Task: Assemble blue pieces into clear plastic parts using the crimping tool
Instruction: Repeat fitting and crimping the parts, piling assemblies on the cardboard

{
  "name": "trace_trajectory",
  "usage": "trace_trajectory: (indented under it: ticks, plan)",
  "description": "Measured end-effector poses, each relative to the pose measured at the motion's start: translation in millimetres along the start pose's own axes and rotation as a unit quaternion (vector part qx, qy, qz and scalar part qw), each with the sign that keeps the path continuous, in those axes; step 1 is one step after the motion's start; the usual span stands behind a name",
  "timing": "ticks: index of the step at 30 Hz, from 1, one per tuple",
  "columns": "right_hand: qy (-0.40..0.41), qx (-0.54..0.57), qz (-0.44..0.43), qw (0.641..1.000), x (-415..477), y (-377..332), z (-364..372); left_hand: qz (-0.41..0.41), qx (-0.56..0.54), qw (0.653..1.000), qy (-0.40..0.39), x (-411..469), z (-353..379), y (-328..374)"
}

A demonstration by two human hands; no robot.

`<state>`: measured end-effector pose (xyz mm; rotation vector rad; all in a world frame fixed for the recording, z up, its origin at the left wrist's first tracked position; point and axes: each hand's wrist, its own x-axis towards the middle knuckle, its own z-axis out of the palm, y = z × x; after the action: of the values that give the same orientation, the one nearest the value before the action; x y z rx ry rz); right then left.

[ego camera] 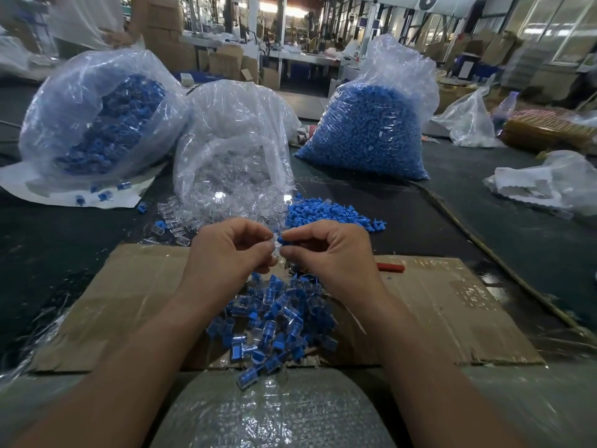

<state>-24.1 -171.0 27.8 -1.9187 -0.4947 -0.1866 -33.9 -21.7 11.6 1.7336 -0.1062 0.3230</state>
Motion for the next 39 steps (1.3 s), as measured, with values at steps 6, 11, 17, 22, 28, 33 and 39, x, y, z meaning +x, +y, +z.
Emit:
trace_trajectory:
  ticks: [6,11,17,22,28,33,39]
  plan:
    - [-0.006,0.007,0.014,1.0,-1.3,2.6,2.5,0.014,0.002,1.0,-0.022,-2.1,-1.0,2.2]
    - [0.008,0.009,-0.024,1.0,-1.5,2.2,1.8,-0.006,-0.041,0.998,-0.036,-2.2,-1.9,4.7]
    - [-0.002,-0.008,-0.078,0.997,-0.9,3.6,1.4,-0.042,-0.106,0.992,-0.05,-1.9,-4.0,7.1]
    - [-0.032,-0.021,-0.094,0.995,-0.9,6.0,-2.8,-0.069,-0.125,0.987,-0.068,-0.9,-5.2,7.3]
    - [-0.028,-0.021,-0.106,0.994,-0.7,8.2,-4.5,-0.1,-0.146,0.98,-0.093,0.5,-6.3,6.2]
    - [-0.025,-0.046,-0.118,0.992,-0.1,8.7,-6.6,-0.104,-0.146,0.978,-0.11,1.5,-7.2,4.3]
    - [-0.016,-0.067,-0.134,0.989,-0.2,7.7,-6.6,-0.1,-0.154,0.976,-0.118,2.5,-6.9,2.1]
